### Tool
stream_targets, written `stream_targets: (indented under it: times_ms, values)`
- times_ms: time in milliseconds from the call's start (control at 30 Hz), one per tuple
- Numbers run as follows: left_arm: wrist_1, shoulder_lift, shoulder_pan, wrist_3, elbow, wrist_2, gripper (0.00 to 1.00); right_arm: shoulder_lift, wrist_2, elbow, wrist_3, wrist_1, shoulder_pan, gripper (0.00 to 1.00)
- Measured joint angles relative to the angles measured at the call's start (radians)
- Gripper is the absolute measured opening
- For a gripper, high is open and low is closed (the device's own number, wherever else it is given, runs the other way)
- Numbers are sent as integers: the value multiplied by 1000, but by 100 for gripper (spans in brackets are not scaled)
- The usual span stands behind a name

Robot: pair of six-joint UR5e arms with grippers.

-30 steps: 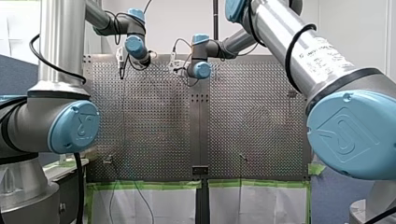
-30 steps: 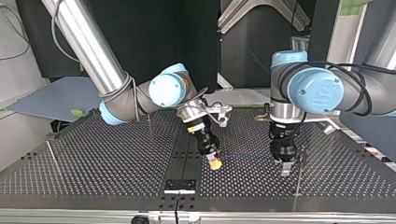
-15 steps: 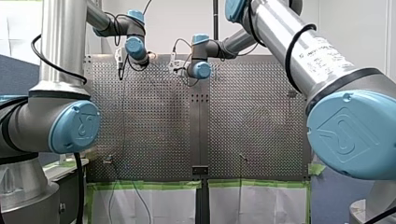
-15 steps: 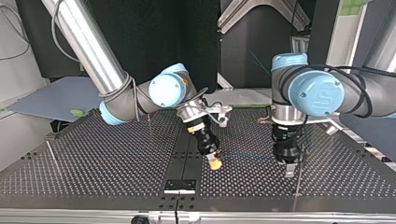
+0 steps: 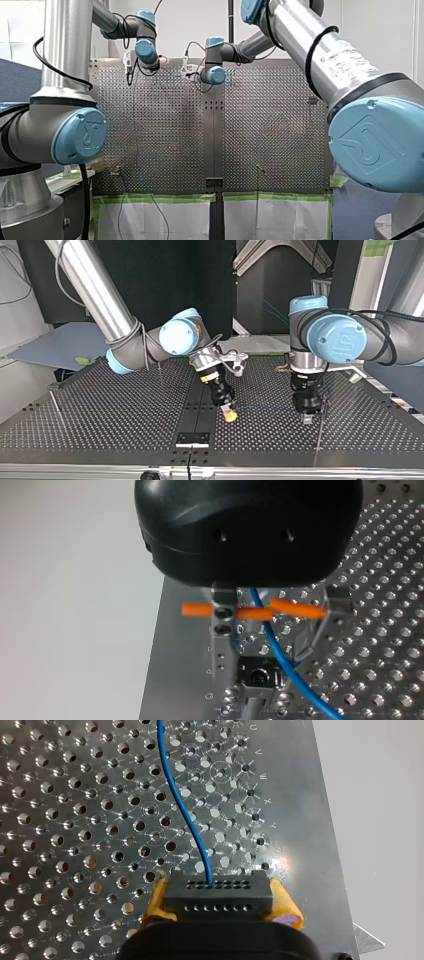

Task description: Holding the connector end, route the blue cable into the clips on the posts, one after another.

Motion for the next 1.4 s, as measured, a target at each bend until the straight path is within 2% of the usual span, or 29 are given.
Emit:
stream_targets:
  times_ms: [500, 767, 967, 1267, 1400]
  values:
    - [0, 0, -11, 0, 0, -8, 0, 0, 0, 0, 2, 1, 0, 0]
    - [9, -19, -44, -14, -1, -8, 0, 0, 1, 3, 0, 10, -2, 0]
    - [2, -68, -80, -11, -1, -14, 0, 0, 4, 31, -3, 18, -9, 0]
    - [16, -96, -105, -23, -1, -76, 0, 0, 22, 85, -4, 20, -14, 0]
    - [16, -116, -117, -21, -1, -86, 0, 0, 31, 113, -5, 19, -15, 0]
